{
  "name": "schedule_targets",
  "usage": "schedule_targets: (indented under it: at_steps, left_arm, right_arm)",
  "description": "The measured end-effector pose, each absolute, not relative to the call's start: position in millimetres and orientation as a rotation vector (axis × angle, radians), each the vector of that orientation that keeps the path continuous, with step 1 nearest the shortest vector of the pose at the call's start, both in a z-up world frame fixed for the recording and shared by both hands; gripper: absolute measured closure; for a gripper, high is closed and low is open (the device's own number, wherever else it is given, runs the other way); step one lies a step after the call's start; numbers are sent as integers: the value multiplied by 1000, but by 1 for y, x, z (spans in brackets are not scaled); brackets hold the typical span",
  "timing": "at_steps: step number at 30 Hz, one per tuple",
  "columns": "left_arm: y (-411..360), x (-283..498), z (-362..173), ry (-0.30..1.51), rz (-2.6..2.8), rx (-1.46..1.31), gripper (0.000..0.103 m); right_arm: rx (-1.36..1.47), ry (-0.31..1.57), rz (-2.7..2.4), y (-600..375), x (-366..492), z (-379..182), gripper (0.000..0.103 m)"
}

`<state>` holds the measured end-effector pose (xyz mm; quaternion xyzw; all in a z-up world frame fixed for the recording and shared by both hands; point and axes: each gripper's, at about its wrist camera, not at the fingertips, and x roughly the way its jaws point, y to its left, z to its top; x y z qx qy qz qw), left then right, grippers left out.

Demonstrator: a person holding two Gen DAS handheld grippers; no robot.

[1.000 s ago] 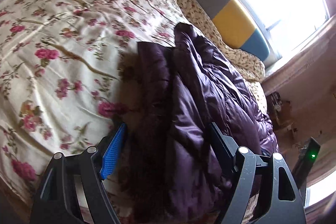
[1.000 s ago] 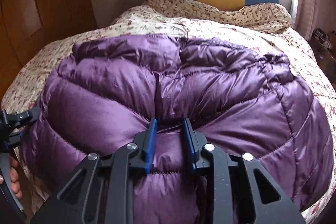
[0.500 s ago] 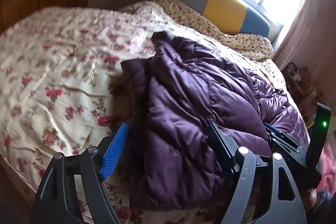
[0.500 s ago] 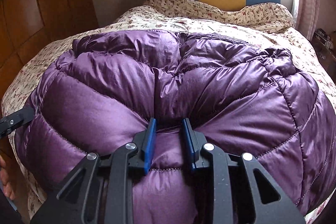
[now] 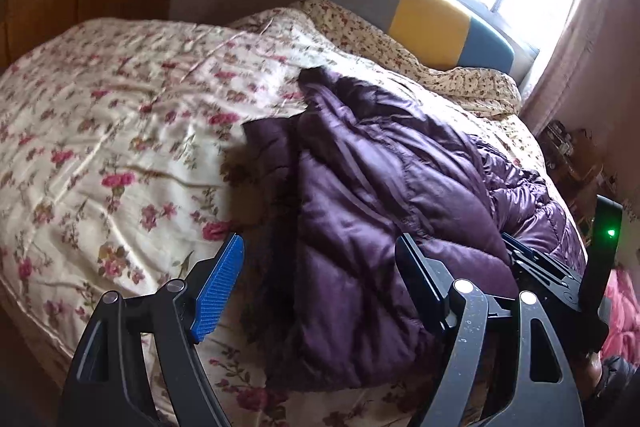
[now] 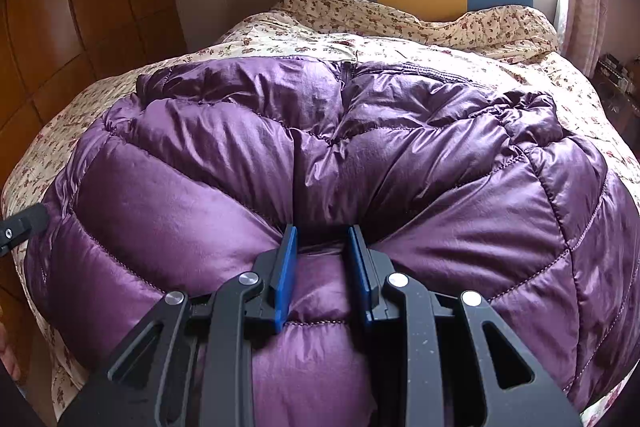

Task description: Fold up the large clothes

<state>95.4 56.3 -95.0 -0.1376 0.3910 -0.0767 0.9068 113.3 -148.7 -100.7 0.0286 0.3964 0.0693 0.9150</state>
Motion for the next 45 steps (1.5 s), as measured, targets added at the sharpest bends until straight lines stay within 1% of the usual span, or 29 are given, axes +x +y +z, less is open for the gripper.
schedule_targets:
  at_steps: [2, 6, 10, 16, 18, 19, 21, 22, 25, 26, 28, 29, 30, 32, 35, 36, 39, 42, 45]
  left_arm:
    - [67, 94, -104, 832, -179, -363, 26]
    - [98, 92, -133, 873, -263, -648, 26]
    - [109, 93, -138, 860, -312, -762, 26]
    - [111, 96, -140, 856, -355, -816, 26]
    - [105, 99, -137, 869, -358, -781, 33]
    - [103, 102, -137, 875, -370, -778, 33]
    - [98, 107, -138, 885, -388, -778, 33]
    - [97, 108, -139, 884, -395, -783, 33]
    - [100, 111, -143, 877, -410, -842, 33]
    - [102, 110, -143, 875, -413, -855, 33]
    - [103, 108, -143, 876, -418, -859, 40]
    - [103, 107, -144, 877, -420, -860, 42]
    - [104, 105, -146, 876, -423, -862, 44]
    - [104, 103, -148, 874, -438, -878, 48]
    - [103, 101, -150, 877, -468, -913, 57]
    - [102, 100, -150, 875, -483, -923, 63]
    - [99, 96, -147, 858, -524, -933, 73]
    - [92, 94, -131, 823, -594, -925, 77]
    - [83, 93, -114, 796, -655, -897, 77]
  right_arm:
    - [61, 815, 143, -149, 113, -100, 77]
    - [67, 811, 143, -149, 113, -101, 77]
    - [68, 808, 145, -149, 114, -101, 77]
    - [74, 812, 144, -148, 115, -101, 77]
    - [81, 824, 143, -147, 116, -97, 77]
    - [93, 832, 144, -147, 117, -93, 76]
    - [121, 828, 139, -149, 116, -86, 69]
    - [125, 821, 137, -150, 114, -83, 68]
    - [118, 808, 143, -149, 105, -75, 68]
    - [122, 808, 142, -151, 103, -74, 70]
    - [119, 807, 147, -152, 98, -72, 73]
    - [115, 810, 154, -151, 95, -72, 78]
    - [107, 810, 155, -150, 93, -72, 79]
    - [87, 825, 148, -146, 93, -76, 79]
    - [89, 854, 129, -146, 95, -85, 79]
    - [81, 861, 119, -145, 96, -88, 79]
    - [81, 880, 95, -142, 100, -97, 79]
    - [77, 882, 89, -145, 100, -104, 79]
    - [71, 880, 91, -146, 100, -108, 79]
